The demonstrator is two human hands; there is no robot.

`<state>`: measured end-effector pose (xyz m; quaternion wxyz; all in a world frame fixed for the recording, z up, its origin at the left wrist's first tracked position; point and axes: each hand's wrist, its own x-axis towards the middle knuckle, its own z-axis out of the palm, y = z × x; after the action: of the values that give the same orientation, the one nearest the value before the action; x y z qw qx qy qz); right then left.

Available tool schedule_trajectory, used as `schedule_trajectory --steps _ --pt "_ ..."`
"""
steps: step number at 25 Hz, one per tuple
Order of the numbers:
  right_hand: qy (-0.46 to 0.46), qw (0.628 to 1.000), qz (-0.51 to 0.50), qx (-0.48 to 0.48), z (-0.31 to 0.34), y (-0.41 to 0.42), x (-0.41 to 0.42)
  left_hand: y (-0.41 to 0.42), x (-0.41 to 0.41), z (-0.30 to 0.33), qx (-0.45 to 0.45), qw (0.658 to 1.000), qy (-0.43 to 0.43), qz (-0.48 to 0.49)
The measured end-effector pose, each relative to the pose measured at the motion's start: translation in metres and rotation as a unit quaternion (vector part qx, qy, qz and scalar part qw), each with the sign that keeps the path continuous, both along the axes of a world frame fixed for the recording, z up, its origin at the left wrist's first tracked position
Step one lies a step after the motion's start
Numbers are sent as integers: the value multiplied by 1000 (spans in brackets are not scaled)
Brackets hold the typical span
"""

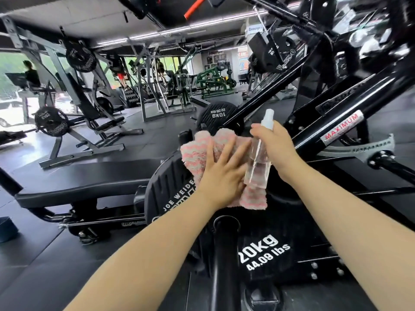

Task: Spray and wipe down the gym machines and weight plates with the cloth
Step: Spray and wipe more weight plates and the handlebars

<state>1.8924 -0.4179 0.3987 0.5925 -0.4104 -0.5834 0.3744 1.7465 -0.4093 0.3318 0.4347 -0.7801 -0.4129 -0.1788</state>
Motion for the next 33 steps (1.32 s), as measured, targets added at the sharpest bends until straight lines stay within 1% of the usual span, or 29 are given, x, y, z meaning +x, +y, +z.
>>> schedule_trajectory --steps 1,3,5,7,8,9,10,12,13,14,15,16,17,18,20,22,23,25,26,28,29,30,31,33 --pt "9 1000 8 -24 -2 2 2 -1 -9 -11 4 999 44 -20" --pt "-4 999 20 -42 -10 4 8 -3 -34 -24 -2 989 141 -53" --pt "-41 998 9 -42 -18 9 10 -1 -57 -30 -1 973 223 -61" --pt "-94 995 -9 -45 -21 9 7 -2 -63 -28 0 963 266 -43" --pt "-96 994 -14 -44 -22 10 6 -5 -57 -26 -16 967 255 -17" --pt "-85 995 -16 -51 -22 11 6 -8 -46 -23 -33 976 217 1" --pt "-70 996 -16 -60 -22 12 6 -9 -35 -20 -46 986 161 -10" --pt "-33 998 -11 -59 -22 11 8 -2 -18 -10 -47 993 62 -93" --pt "-22 998 -9 -53 -22 10 8 7 -16 -6 -37 989 29 -137" --pt "-23 999 -10 -46 -23 11 9 14 -19 0 -40 989 12 -143" --pt "-33 999 -9 -40 -24 11 9 14 -23 11 -42 993 8 -109" --pt "-44 998 -6 -34 -24 11 9 10 -26 27 -59 997 -10 -56" --pt "-52 998 -9 -27 -26 11 9 5 -29 43 -85 995 -50 4" --pt "-59 998 -17 -17 -26 11 10 1 -34 58 -128 986 -89 54" --pt "-69 997 -17 1 -29 11 11 0 -47 78 -240 950 -168 108" --pt "-78 997 -12 3 -33 12 14 2 -65 80 -305 914 -236 126" --pt "-82 997 -11 2 -35 13 15 2 -79 74 -323 899 -270 124" --pt "-83 996 -6 -1 -38 13 17 -7 -109 49 -335 879 -326 93" --pt "-79 997 -10 -5 -39 13 18 -14 -122 34 -334 868 -363 61" --pt "-74 997 -20 -10 -41 11 20 -27 -141 7 -316 832 -454 -36" --pt "-72 997 -21 -11 -42 10 22 -33 -143 -5 -297 824 -478 -69" --pt "-70 997 -21 -14 -43 10 24 -36 -141 -13 -283 820 -494 -61" --pt "-67 997 -20 -16 -44 8 26 -35 -136 -15 -262 826 -497 -42" --pt "-50 998 -28 -17 -50 5 31 -32 -114 3 -216 860 -462 -9"
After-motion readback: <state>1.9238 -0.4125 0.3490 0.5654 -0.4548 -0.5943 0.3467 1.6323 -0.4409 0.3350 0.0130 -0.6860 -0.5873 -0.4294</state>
